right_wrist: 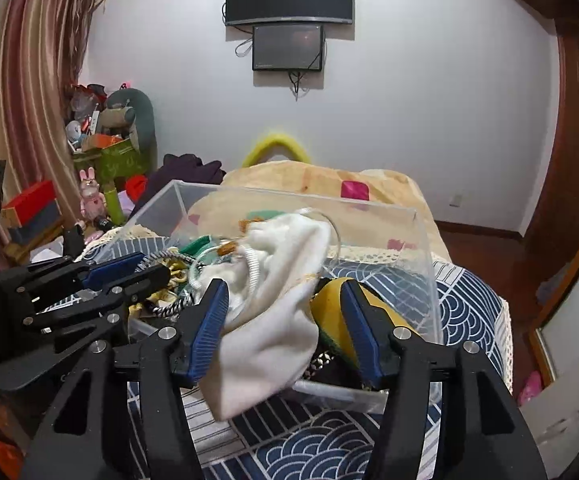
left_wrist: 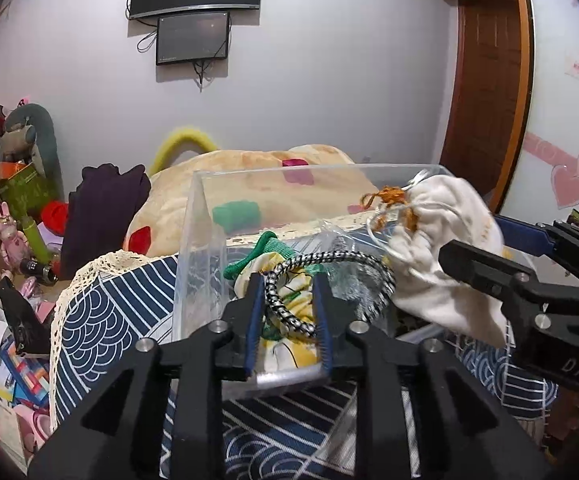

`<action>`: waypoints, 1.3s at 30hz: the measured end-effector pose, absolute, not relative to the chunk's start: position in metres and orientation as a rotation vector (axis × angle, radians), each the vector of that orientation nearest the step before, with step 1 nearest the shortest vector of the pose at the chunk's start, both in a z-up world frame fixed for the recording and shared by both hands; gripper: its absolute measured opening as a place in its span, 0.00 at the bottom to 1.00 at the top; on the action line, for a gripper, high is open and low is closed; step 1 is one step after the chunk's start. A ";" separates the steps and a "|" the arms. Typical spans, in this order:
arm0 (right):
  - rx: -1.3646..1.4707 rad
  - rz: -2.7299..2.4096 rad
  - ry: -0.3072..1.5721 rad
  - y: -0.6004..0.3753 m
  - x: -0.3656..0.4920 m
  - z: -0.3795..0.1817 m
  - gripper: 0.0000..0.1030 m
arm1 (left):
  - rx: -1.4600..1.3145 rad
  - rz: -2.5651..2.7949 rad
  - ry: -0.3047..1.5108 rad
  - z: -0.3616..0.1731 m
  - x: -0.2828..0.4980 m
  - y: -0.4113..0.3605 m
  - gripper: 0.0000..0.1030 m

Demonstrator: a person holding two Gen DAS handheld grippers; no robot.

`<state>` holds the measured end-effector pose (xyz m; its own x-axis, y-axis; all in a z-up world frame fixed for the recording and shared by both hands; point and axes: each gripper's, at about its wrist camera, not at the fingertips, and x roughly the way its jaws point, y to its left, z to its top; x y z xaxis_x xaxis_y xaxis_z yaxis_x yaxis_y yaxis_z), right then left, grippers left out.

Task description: Organize soft objects

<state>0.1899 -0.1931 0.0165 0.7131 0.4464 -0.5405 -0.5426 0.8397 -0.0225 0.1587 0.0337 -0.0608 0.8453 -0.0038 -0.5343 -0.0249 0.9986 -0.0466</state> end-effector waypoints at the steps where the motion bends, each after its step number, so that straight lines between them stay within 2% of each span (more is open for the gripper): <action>1: -0.179 0.551 0.536 -0.196 0.186 0.020 0.53 | -0.046 0.007 0.565 -0.060 0.155 0.033 0.29; 5: -0.152 0.554 0.470 -0.209 0.170 0.037 0.59 | -0.020 0.004 0.529 -0.049 0.134 0.028 0.46; 13: -0.088 0.557 0.355 -0.238 0.134 0.073 0.59 | -0.029 -0.032 0.440 -0.016 0.086 0.020 0.53; 17: -0.079 0.568 0.335 -0.245 0.120 0.081 0.59 | -0.031 -0.033 0.387 0.000 0.061 0.015 0.69; 19: -0.077 0.567 0.328 -0.245 0.115 0.082 0.60 | -0.029 -0.035 0.359 0.007 0.048 0.012 0.73; 22: -0.069 0.559 0.312 -0.249 0.106 0.080 0.74 | -0.032 -0.039 0.326 0.015 0.032 0.009 0.85; 28: -0.066 0.549 0.287 -0.254 0.098 0.077 0.82 | -0.036 -0.035 0.284 0.019 0.011 0.005 0.99; 39: -0.054 0.572 0.302 -0.254 0.090 0.062 0.83 | -0.039 -0.046 0.261 0.011 0.000 -0.001 0.99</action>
<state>0.0895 -0.2544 0.0619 0.7981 0.5248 -0.2960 -0.5407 0.8406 0.0326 0.0003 -0.0006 0.0113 0.9652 -0.0504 -0.2566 0.0404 0.9982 -0.0442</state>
